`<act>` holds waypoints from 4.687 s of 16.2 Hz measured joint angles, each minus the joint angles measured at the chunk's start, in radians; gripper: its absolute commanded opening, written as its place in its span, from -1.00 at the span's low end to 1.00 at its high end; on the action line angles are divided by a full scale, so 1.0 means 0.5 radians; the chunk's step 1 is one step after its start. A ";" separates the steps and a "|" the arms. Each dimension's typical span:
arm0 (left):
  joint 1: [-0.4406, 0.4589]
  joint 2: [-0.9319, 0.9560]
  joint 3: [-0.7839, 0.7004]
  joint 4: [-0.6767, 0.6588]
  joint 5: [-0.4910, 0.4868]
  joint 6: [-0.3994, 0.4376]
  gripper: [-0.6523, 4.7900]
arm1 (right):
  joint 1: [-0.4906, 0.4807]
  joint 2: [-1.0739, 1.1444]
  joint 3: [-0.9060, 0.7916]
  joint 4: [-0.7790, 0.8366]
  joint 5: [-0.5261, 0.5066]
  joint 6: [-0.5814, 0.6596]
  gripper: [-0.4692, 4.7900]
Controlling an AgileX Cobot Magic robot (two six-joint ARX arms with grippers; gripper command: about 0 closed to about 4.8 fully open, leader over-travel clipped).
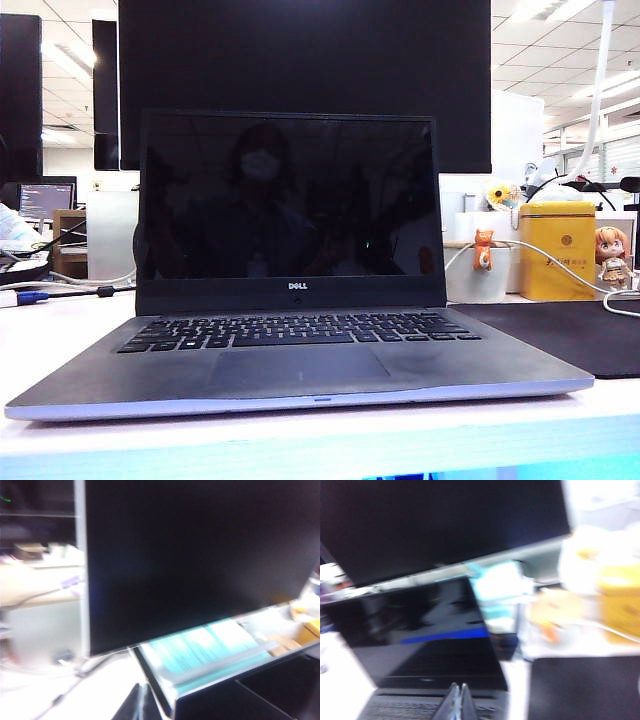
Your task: Close the lid of the gray laptop.
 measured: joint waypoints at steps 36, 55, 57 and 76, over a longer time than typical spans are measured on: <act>-0.812 1.548 1.846 -2.150 -0.592 0.613 -0.78 | 0.000 1.283 1.361 -0.701 -0.938 -0.375 -0.84; -1.236 0.931 0.848 -2.089 -0.282 0.446 -0.78 | -0.003 1.283 1.360 -0.812 -0.938 -0.420 -0.84; -1.237 0.804 0.584 -1.948 -0.273 0.414 -0.78 | -0.002 1.283 1.360 -0.907 -0.938 -0.443 -0.84; -1.509 0.443 -0.591 -1.022 -0.510 -0.047 -0.78 | 0.000 1.283 1.359 -1.942 -0.938 -1.038 -0.84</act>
